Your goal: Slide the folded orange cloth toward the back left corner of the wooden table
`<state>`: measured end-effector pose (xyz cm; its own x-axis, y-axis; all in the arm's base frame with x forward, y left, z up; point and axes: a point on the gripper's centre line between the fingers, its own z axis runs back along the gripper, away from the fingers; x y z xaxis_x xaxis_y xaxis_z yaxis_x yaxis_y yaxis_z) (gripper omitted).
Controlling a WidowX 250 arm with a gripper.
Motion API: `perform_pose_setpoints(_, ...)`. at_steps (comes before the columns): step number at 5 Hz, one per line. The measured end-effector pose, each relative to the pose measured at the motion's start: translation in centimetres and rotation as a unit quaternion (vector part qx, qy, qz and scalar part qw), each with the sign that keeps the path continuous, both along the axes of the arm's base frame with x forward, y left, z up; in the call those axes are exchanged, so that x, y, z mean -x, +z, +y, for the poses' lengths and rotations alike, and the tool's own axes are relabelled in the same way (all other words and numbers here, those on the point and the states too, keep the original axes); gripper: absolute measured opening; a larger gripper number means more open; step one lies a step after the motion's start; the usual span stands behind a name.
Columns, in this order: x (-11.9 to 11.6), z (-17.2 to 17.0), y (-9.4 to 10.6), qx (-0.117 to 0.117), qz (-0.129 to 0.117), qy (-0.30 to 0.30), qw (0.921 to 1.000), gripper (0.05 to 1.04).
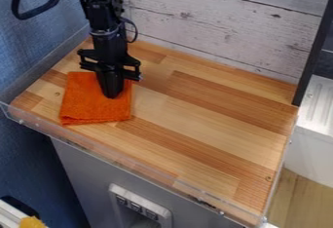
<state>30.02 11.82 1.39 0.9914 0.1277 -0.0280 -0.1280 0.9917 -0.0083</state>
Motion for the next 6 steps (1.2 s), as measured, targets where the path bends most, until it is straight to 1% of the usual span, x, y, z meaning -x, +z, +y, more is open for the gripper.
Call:
perform_pose_setpoints(1, -0.2, 0.5, -0.4, 0.001, -0.001, -0.004, 1.0, 0.059)
perform_pose_setpoints(2, -0.8, 1.2, -0.4, 0.002, -0.007, -0.012, 0.9999, 0.059)
perform_pose_setpoints(4, -2.8, 2.7, -0.4, -0.003, -0.023, -0.031, 0.9992, 0.058)
perform_pose_setpoints(6, -4.4, 3.8, -0.4, -0.005, -0.021, -0.048, 0.9986, 0.058)
